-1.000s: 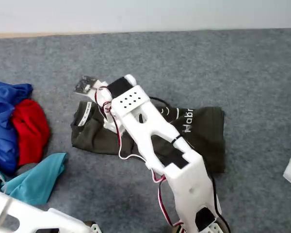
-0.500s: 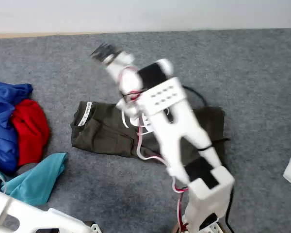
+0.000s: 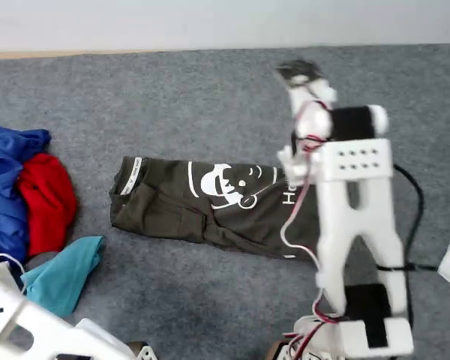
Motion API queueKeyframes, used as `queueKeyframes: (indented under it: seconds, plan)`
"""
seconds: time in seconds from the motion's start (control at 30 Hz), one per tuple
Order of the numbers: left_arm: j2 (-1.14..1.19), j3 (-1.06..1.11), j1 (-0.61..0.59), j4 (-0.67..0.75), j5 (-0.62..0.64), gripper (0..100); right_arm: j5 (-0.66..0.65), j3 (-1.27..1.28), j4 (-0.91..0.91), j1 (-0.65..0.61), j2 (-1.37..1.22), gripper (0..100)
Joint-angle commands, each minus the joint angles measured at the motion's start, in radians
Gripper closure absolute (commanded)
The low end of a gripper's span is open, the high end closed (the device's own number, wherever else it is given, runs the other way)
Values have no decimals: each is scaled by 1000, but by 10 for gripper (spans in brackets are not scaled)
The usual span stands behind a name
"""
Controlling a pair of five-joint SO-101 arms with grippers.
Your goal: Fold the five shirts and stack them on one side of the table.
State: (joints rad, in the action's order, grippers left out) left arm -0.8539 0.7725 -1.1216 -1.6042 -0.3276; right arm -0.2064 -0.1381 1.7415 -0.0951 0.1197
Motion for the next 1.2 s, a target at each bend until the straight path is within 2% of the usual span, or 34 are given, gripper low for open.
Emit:
queueKeyframes:
  seconds: [0.0, 0.23, 0.3, 0.47, 0.6, 0.77, 0.93, 1.17]
  plan:
    - [-20, -65, 31, -35, 0, 942, 72, 94, -59, 108, 99, 989]
    - [-20, -120, 63, -43, -3, 942, 112, 404, -317, 197, 148, 984]
    - [-20, -117, 63, -43, -3, 942, 112, 489, -403, 203, 147, 943]
    - [-20, -116, 61, -43, -3, 942, 114, 611, -545, 202, 147, 759]
    - [-20, -116, 61, -43, -3, 942, 114, 674, -653, 205, 145, 753]
    - [-20, -116, 61, -54, -5, 942, 114, 695, -711, 208, 113, 751]
    - [-20, -116, 63, -64, -5, 942, 114, 684, -773, 222, -36, 751]
    - [-20, -116, 63, -71, -5, 943, 115, 555, -727, 245, -219, 752]
